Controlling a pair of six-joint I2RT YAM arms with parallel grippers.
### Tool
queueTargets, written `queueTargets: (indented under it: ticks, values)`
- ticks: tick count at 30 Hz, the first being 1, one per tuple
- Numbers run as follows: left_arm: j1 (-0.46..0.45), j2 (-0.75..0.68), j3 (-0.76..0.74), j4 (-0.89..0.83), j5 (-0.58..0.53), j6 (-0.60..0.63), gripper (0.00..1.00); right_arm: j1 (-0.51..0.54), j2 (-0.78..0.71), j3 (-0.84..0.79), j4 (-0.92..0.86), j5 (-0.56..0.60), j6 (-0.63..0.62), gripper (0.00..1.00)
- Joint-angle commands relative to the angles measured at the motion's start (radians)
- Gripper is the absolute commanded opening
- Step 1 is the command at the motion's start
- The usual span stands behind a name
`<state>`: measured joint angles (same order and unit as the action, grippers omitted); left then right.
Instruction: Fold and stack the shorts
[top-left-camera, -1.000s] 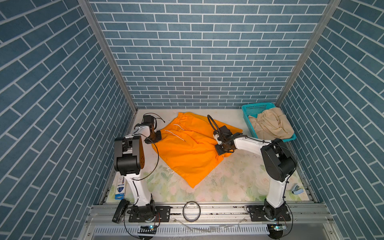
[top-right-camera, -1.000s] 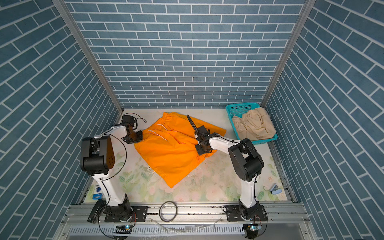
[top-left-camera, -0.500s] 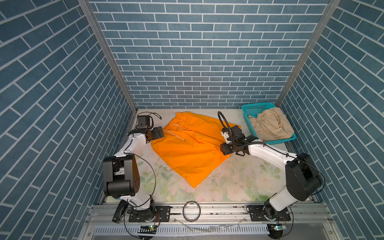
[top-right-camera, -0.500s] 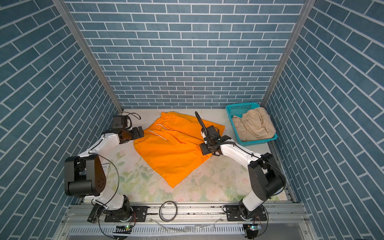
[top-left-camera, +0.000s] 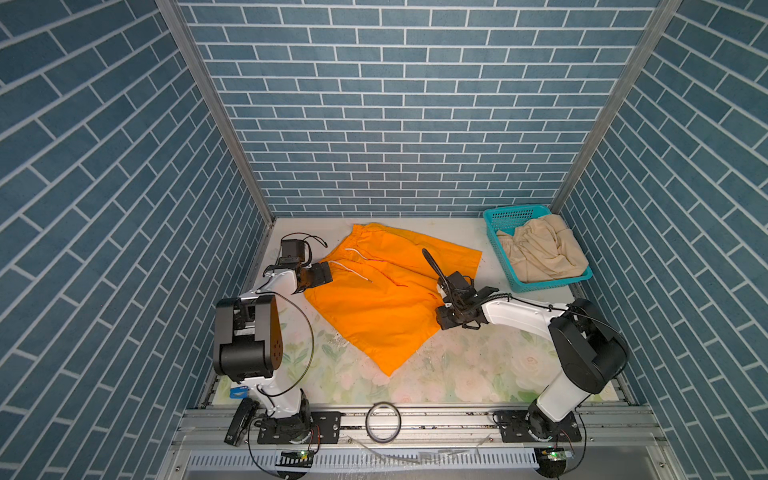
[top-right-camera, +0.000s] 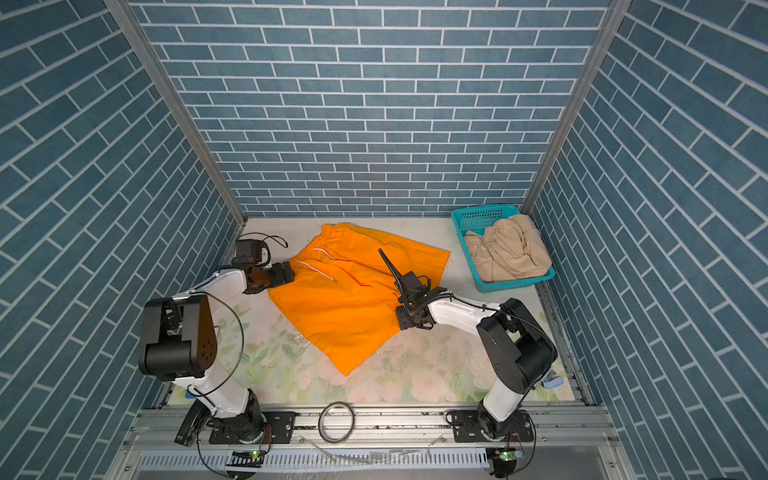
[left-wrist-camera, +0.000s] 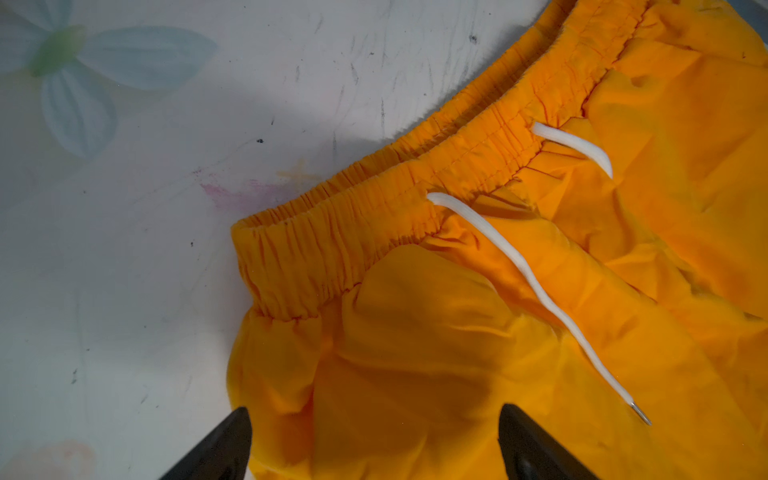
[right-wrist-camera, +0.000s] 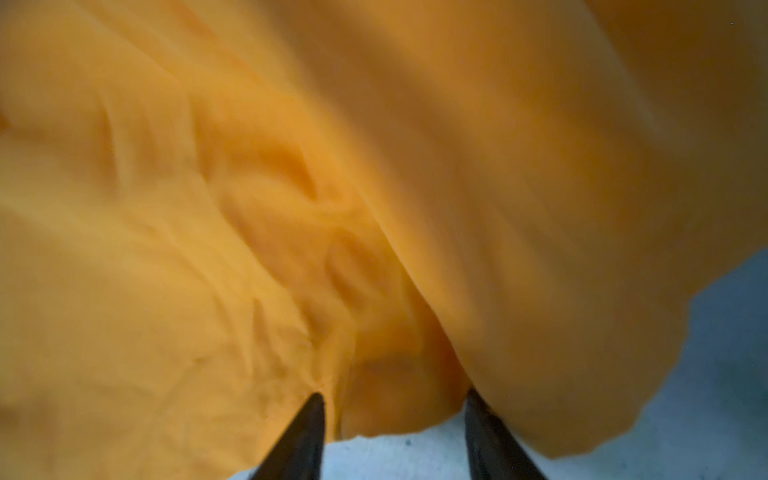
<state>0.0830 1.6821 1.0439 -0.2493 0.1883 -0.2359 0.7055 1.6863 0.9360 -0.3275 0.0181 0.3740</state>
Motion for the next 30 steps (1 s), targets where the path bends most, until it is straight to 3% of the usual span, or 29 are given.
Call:
queueTargets:
  ticks: [1,5,6,16,17,20,22,27,30]
  values:
    - [0.003,-0.067,-0.035,-0.003,0.008,-0.006,0.94,-0.024,0.035,0.018,0.022,0.004,0.026,0.35]
    - [0.004,-0.123,-0.103,0.005,0.004,-0.017,0.94,-0.072,0.043,0.011,0.043,-0.025,-0.001,0.03]
    - [0.004,-0.135,-0.118,0.002,0.002,-0.021,0.94,-0.082,0.045,0.016,0.035,-0.023,-0.011,0.0]
    - [0.012,-0.316,-0.245,-0.021,-0.052,-0.05,0.95,-0.271,0.112,0.178,-0.124,0.024,-0.197,0.0]
    - [0.011,-0.332,-0.259,-0.013,-0.043,-0.063,0.96,-0.285,0.114,0.198,-0.125,0.024,-0.203,0.01]
    - [0.011,-0.355,-0.282,0.014,-0.018,-0.089,0.98,-0.297,0.104,0.251,-0.151,0.0,-0.213,0.29]
    - [0.012,-0.345,-0.274,0.026,0.003,-0.091,1.0,-0.296,0.065,0.246,-0.154,-0.045,-0.2,0.39]
    - [0.011,-0.267,-0.239,0.084,0.053,-0.1,1.0,-0.277,-0.121,0.115,-0.159,-0.174,-0.216,0.5]
    - [0.012,-0.206,-0.217,0.129,0.068,-0.102,1.0,-0.157,-0.263,-0.007,-0.151,-0.166,-0.272,0.55]
